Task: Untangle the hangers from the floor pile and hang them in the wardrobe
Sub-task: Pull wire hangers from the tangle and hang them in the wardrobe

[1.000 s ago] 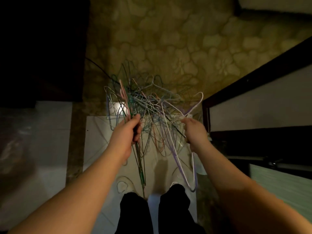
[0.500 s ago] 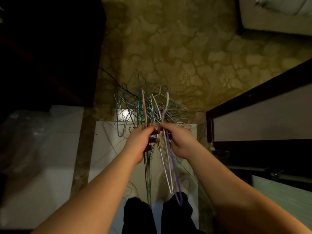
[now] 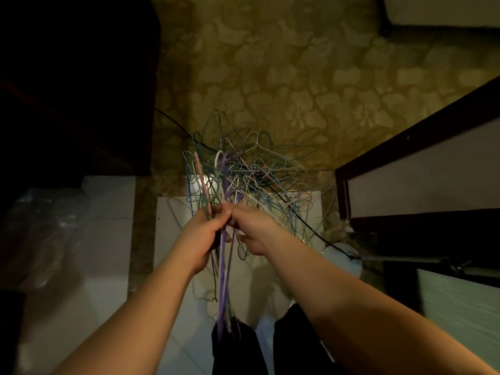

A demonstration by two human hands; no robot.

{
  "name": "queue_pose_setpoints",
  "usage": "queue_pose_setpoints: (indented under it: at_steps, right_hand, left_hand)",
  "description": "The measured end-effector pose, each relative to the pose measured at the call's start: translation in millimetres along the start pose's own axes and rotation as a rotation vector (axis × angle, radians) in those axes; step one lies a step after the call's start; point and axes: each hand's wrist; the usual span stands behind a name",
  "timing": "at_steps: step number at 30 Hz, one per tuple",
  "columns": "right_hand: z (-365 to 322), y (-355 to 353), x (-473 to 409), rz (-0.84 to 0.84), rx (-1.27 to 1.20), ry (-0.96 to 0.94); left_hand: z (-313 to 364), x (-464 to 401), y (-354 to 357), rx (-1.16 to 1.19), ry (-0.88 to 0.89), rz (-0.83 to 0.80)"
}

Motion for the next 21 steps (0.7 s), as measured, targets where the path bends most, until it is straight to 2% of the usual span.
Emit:
queue_pose_setpoints:
  at_steps: [4, 6, 8, 10, 12, 14, 17, 21]
  right_hand:
    - [2, -13, -10, 0.015, 0.136, -0.085]
    - [11, -29, -21, 0.136, 0.240, -0.076]
    - [29, -50, -43, 0.279, 0.544, -0.051]
    - [44, -66, -64, 0.312, 0.822, 0.000]
    - [49, -73, -83, 0.315, 0.938, 0.034]
    - [43, -71, -97, 0.323, 0.939, 0.030]
    - [33, -62, -111, 0.330, 0.744, 0.052]
    - [26, -55, -122, 0.402, 0.606, 0.103]
  left_hand:
    - [9, -1, -21, 0.042, -0.040, -0.028]
    - [15, 1, -30, 0.072, -0.057, -0.032]
    - [22, 5, -39, 0.062, -0.078, -0.051]
    - [27, 9, -47, 0.065, -0.095, -0.091]
    - [33, 12, -56, 0.101, -0.095, -0.165]
    - [39, 15, -62, 0.128, -0.096, -0.215]
    - [48, 18, -73, 0.175, -0.086, -0.297]
    - [62, 21, -90, 0.239, -0.101, -0.378]
Point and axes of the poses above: each hand's wrist, its own x-axis away from the middle knuckle, its own y-axis out of the palm, z = x × y, and after that the axes turned 11 degrees about x, right-handed
